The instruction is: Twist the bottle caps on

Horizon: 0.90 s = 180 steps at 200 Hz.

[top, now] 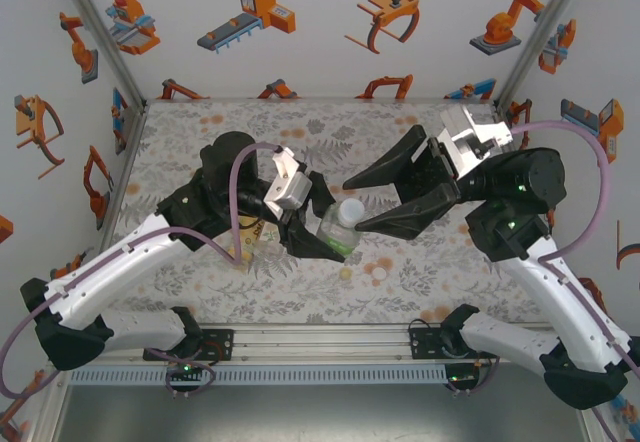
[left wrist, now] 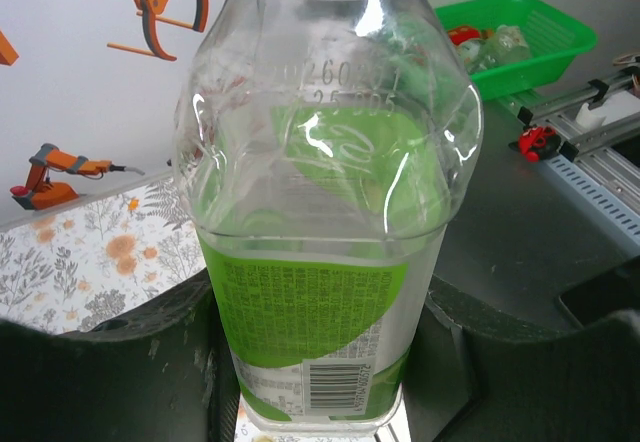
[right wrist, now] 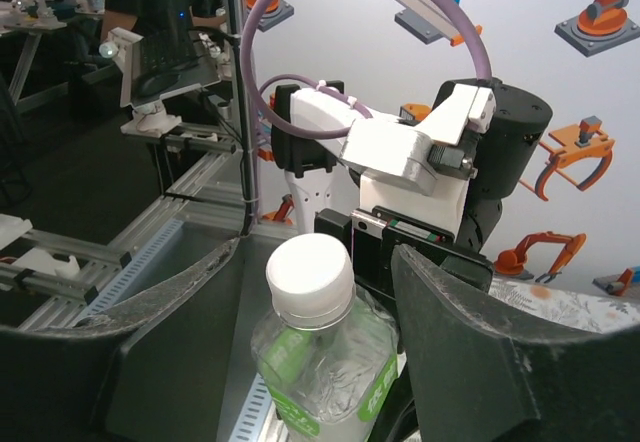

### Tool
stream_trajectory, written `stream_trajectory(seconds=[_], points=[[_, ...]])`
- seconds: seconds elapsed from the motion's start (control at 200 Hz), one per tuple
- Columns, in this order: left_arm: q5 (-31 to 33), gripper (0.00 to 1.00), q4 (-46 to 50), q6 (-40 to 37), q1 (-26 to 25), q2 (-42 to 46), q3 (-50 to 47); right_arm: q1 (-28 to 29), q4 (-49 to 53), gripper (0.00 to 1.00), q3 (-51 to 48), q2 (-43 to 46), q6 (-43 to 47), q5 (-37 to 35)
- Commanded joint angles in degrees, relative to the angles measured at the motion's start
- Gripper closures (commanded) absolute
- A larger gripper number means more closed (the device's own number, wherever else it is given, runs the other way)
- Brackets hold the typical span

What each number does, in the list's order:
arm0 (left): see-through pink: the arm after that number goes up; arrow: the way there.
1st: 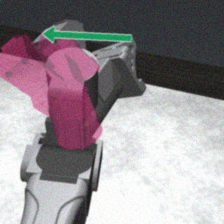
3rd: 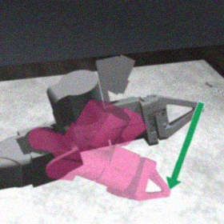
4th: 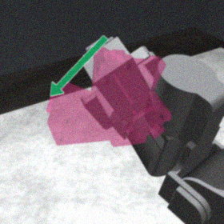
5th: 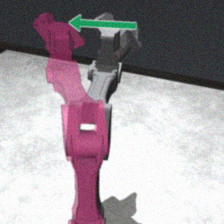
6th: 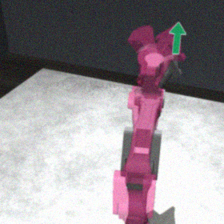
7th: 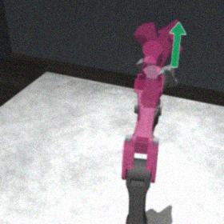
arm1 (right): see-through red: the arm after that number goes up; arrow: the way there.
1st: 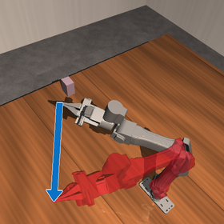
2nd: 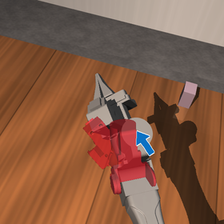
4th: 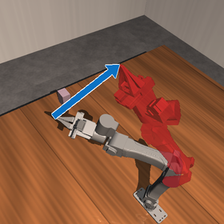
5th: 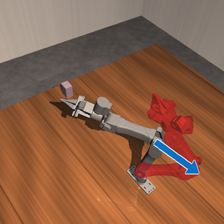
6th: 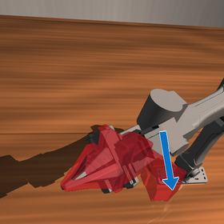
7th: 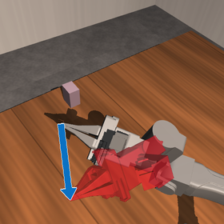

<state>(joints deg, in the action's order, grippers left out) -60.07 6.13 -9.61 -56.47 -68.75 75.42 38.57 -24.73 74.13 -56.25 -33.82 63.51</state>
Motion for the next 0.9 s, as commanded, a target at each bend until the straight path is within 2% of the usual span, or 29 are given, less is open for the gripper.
stream_trajectory(seconds=[0.0, 0.275, 0.451, 0.671, 0.776, 0.896], points=[[-2.06, 1.0, -3.03, 1.93, 0.39, -0.55, 2.02, 0.7, -0.65, 0.47, -0.52, 0.17, 0.89, 0.66], [-2.42, 1.0, -3.58, 3.58, 0.48, -1.17, 2.1, 1.19, -0.45, 0.52, -0.74, -0.08, 1.3, 0.92], [-2.42, 1.0, -3.77, 4.19, 0.48, -1.45, 2.42, 1.25, 0.16, 0.59, -0.74, -0.09, 1.77, 1.35], [-2.05, 1.0, -3.98, 4.12, 0.95, -0.87, 1.8, 1.25, 6.98, 0.8, -0.39, 0.79, 7.15, -0.67], [0.36, 1.0, -3.77, 3.6, 1.35, -0.31, 0.99, 1.25, 11.98, 0.99, -0.39, 1.85, 11.75, -4.1], [4.46, 1.0, -2.55, 1.84, 1.6, 0.34, 0.33, 1.25, 17.76, 1.0, -0.12, 2.77, 15.76, -8.87]])
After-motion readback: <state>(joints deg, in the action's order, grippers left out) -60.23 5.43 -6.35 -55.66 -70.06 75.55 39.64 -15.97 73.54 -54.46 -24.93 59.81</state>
